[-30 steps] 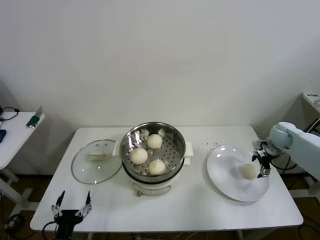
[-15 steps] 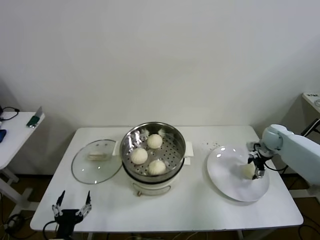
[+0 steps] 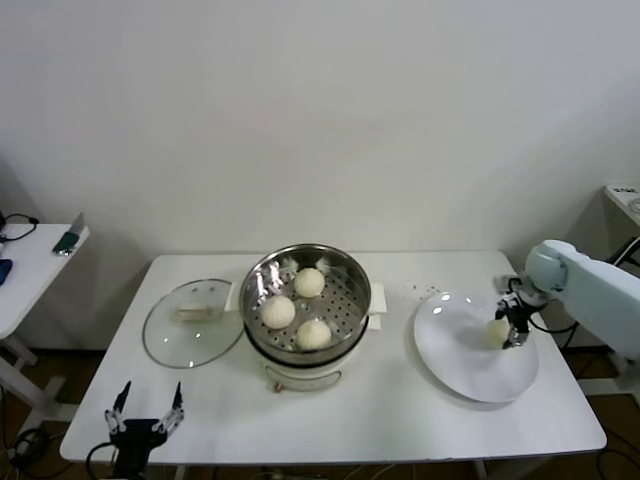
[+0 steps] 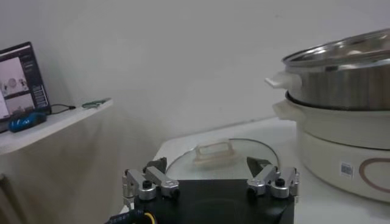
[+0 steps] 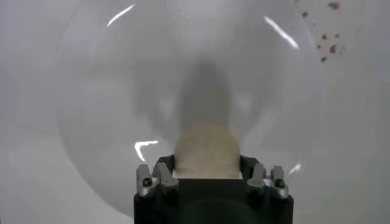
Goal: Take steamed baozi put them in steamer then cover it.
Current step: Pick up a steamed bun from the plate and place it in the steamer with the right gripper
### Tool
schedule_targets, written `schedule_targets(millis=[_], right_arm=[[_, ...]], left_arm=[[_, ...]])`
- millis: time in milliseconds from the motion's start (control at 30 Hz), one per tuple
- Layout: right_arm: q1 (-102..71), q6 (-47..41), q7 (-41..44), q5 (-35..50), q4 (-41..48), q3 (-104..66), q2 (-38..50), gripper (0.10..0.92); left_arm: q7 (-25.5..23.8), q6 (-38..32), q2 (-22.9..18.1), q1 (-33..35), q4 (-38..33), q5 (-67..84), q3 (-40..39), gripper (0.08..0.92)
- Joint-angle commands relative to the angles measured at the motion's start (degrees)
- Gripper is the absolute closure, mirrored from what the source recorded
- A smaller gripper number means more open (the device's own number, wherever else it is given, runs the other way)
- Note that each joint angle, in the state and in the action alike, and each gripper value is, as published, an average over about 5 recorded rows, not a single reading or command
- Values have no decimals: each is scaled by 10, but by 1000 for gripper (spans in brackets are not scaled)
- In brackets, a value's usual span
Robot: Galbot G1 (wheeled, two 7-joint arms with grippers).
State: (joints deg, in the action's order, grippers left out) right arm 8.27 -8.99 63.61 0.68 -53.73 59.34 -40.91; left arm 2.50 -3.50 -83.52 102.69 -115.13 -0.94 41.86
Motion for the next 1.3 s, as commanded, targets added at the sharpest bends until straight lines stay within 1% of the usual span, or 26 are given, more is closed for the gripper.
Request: schedule_targets(millis=[33,200,333,433,567,833,1300], right_arm=[[207,-21,-7,147,-28,163,-26,338],[355,-53,-24,301,-66,281,-82,338],[427,-75,-42,399,-98,344,-135,337],[461,-87,-56,464,-111,376,-176,335],[478,-103,-75,516,-123,389,-222,335],[453,-133,-120,567,-144,387,-299,332],[377,-142,-143,561,-138,409,-376,330]], left_arm=[[-1,-2,2,0,-3,2,-4,177],[-1,-3,4,-1,-12,5,-14,177],[-1,-3,6,5,-21,10,-30,177],[0,-5,7,3,-23,12,-37,177],[3,-4,12,0,-28,17,-40,177],[3,-1,16,3,-44,27,-49,177],[0,-6,23,-10,-28,20,-39,177]])
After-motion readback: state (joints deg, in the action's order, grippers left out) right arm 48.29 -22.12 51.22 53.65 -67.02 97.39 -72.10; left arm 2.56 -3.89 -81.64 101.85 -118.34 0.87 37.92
